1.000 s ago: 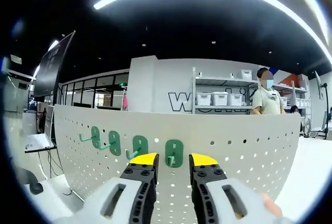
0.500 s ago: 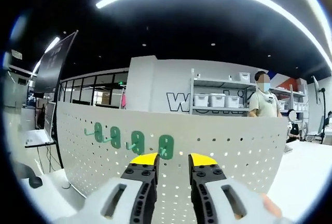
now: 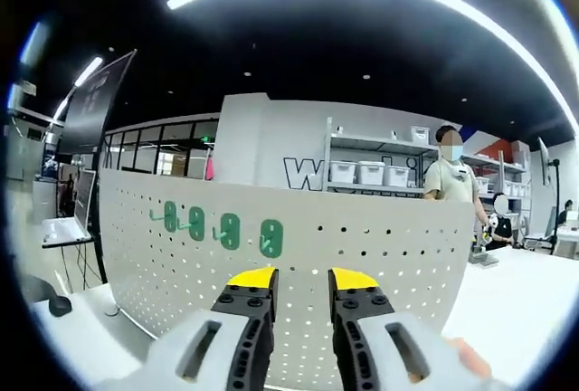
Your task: Insert the hook assembly into the mounting plate slot until the hook locks in place.
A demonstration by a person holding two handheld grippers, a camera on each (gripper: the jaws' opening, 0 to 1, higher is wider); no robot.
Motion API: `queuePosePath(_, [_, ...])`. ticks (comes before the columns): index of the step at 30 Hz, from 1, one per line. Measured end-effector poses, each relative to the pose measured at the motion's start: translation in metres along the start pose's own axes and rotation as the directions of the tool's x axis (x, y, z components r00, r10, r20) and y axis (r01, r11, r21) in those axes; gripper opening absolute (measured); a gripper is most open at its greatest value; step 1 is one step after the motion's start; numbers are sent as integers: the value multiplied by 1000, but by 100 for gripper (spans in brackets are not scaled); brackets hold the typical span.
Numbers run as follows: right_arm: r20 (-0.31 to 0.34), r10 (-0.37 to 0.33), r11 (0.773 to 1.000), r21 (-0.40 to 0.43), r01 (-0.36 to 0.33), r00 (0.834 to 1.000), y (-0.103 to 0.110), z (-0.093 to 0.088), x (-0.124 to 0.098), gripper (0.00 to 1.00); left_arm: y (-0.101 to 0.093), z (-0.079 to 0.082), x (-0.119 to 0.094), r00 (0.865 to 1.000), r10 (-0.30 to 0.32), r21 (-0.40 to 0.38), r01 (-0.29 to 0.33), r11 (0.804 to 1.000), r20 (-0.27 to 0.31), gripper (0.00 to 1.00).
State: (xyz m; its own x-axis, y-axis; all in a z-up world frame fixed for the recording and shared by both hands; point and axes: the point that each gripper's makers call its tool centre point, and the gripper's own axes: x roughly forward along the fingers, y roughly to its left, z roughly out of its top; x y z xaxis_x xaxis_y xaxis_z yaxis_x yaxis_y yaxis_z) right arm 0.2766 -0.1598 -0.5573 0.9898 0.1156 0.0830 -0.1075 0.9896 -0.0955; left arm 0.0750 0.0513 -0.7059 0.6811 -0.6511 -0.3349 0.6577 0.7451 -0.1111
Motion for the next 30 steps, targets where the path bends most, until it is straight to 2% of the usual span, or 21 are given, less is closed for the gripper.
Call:
queuePosePath(9, [-5,15,1000,-11,-15,1000,4,0,-14,20,-6,2,3,1000,-19,7,19,1000,8,78])
queuePosePath(19, [-14,61,998,-23,-61,998,15,-2,-39,20,-2,6,2,1000,-10,6,9,1000,22,77])
queuePosePath(30, [-16,100,995,-9,-100,995,25,1,-58,21,-3,9,4,999,-7,6,7,1000,41,77])
